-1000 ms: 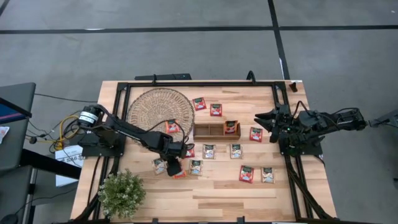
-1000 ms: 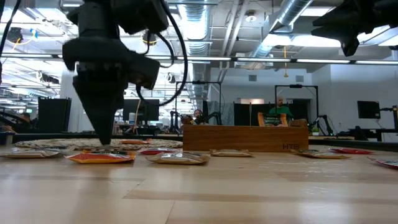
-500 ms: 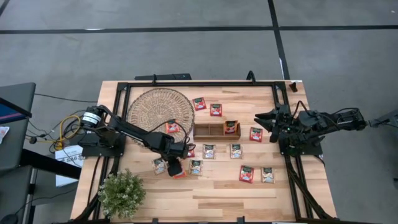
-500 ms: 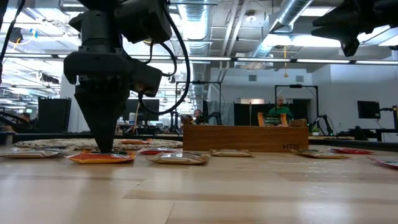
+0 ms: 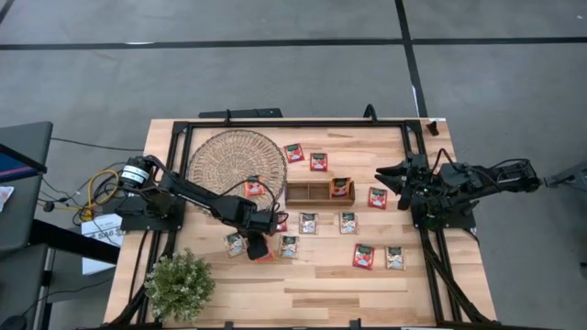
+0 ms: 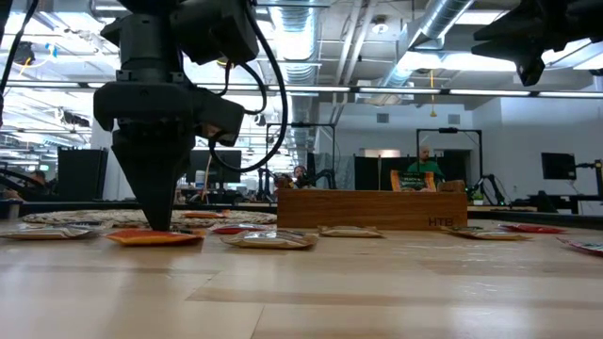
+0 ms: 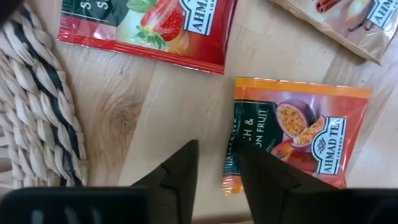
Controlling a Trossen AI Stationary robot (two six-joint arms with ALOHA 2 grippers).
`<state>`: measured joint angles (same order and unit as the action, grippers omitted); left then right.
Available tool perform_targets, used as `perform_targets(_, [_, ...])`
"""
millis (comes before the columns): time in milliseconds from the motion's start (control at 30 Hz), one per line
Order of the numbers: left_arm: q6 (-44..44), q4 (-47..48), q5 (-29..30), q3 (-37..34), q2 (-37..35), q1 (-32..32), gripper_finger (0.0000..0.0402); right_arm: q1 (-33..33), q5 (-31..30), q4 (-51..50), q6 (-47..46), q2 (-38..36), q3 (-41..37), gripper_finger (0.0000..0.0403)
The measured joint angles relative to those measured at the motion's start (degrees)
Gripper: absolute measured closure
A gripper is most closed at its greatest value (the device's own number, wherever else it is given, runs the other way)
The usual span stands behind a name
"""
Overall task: Pick & Place Tea
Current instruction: Put the orange tea bag into the right section of the wooden organizer
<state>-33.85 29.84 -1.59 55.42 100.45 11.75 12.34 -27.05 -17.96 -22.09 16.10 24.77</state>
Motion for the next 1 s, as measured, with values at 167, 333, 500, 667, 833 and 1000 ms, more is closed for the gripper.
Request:
perform_targets(167, [1.25, 0.06, 0.43, -0.04, 0.03, 0.00, 0.0346, 0.00, 0.00, 0.00, 0.00, 0.00, 0.00, 0.0298])
perform_targets(333, [1.18, 0.00, 0.62, -0.09, 0.03, -0.02, 0.0384, 0.00, -0.02, -0.01, 0.00, 0.00, 0.00, 0.0298])
perform_targets(500, [-0.28, -0.06, 1.06, -0.11, 0.03, -0.07, 0.0400, 0.00, -0.02, -0.04, 0.02, 0.00, 0.00, 0.0298])
perform_targets(667, [-0.26, 1.22, 1.27, 1.83, 0.45, -0.07, 0.0401, 0.00, -0.02, -0.44, 0.00, 0.00, 0.00, 0.0298])
perform_targets(833, [1.46, 2.94, 1.25, 5.22, 0.38, -0.07, 0.0402, 0.00, -0.02, -0.42, 0.00, 0.00, 0.00, 0.0298])
perform_targets(1000, [2.88, 10.08, 1.21, 8.92, 0.32, -0.04, 0.0401, 0.00, 0.04, 0.25, -0.01, 0.01, 0.00, 0.0298])
